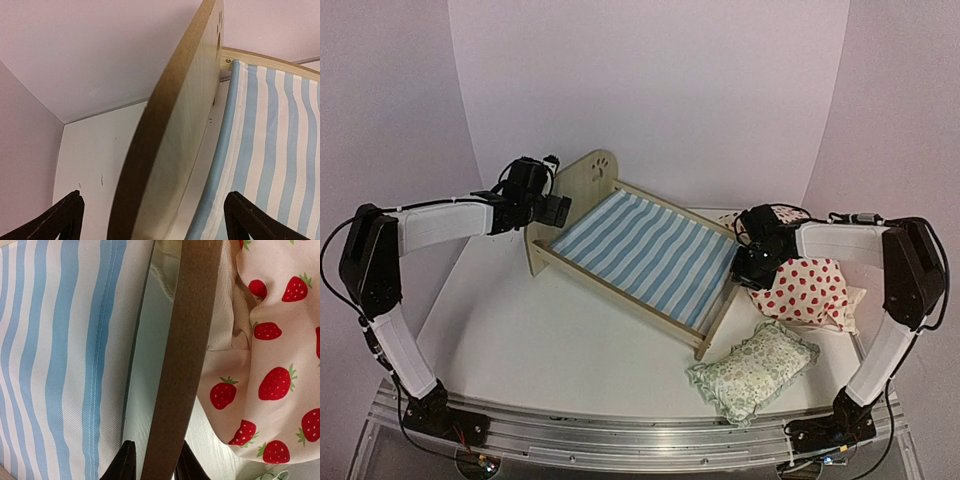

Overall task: Set up the pet bed
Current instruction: Rotate the bed frame at the center of the board.

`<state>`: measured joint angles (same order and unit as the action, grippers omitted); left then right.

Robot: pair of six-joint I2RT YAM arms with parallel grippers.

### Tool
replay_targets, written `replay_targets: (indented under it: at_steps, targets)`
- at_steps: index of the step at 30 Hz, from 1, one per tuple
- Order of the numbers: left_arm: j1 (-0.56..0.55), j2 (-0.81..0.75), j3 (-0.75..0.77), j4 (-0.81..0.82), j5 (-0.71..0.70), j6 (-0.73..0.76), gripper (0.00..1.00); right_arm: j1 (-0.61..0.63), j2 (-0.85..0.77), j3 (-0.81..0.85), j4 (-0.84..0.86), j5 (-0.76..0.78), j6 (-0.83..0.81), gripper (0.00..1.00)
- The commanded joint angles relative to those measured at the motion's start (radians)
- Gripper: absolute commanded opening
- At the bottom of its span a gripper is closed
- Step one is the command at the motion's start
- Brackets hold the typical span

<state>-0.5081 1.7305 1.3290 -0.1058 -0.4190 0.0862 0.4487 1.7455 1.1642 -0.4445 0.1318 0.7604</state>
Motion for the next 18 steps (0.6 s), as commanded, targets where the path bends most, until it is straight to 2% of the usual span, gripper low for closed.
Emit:
replay_targets:
  at_steps: [1, 4, 9, 12, 14, 18]
  targets:
    - [0.066, 0.049, 0.107, -0.036, 0.183, 0.069, 0.98, 0.013, 0.049, 0.051, 0.008, -0.039, -0.086, 0.16]
    - [0.092, 0.076, 0.115, -0.045, 0.218, 0.075, 0.9, 0.014, 0.072, 0.076, 0.001, -0.046, -0.095, 0.13]
    - [0.118, 0.096, 0.111, -0.068, 0.264, 0.047, 0.62, 0.013, 0.126, 0.149, -0.022, -0.063, -0.117, 0.13]
    - [0.118, 0.075, 0.086, -0.069, 0.272, 0.025, 0.5, 0.013, 0.171, 0.202, -0.025, -0.086, -0.128, 0.14]
    - [0.119, 0.055, 0.064, -0.075, 0.263, 0.006, 0.44, 0.013, 0.207, 0.242, -0.025, -0.105, -0.141, 0.14]
    - [0.118, -0.009, -0.015, -0.071, 0.205, -0.045, 0.41, 0.013, 0.311, 0.36, -0.024, -0.162, -0.18, 0.17]
